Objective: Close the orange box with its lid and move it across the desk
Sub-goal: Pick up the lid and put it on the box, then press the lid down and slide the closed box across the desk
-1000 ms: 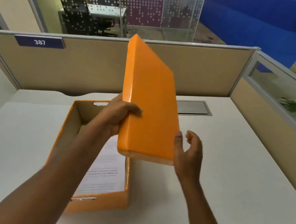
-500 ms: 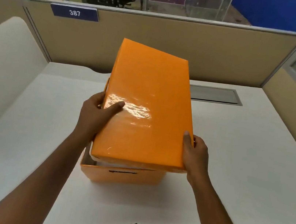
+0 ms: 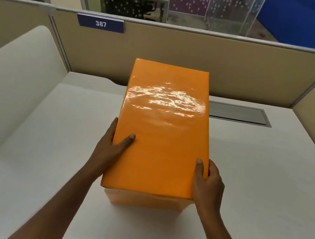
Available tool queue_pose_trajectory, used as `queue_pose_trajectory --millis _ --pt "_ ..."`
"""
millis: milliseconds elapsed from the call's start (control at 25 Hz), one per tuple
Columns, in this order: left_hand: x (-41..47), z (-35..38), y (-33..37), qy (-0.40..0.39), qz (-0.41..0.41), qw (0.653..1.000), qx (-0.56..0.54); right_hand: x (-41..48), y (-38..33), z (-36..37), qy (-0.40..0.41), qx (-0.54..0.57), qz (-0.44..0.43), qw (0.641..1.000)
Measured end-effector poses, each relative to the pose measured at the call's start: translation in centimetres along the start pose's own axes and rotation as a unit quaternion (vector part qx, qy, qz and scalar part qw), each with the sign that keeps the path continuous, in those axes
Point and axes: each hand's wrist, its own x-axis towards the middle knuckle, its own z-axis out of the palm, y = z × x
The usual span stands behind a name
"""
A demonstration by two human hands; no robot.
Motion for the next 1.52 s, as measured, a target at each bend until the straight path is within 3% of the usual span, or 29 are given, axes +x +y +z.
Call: queue_pose_trajectory --millis 600,1520 --pt "4.7 -0.7 0.6 -0.074 -0.099 0.992 -0.002 3.8 -4.0 0.6 -0.062 -0.142 0.044 0.987" --pt "3.4 -0.4 -0.8 -0.085 -0.131 0.987 -0.031 3.6 -2.7 0.6 -0.091 -0.177 0.06 0.978"
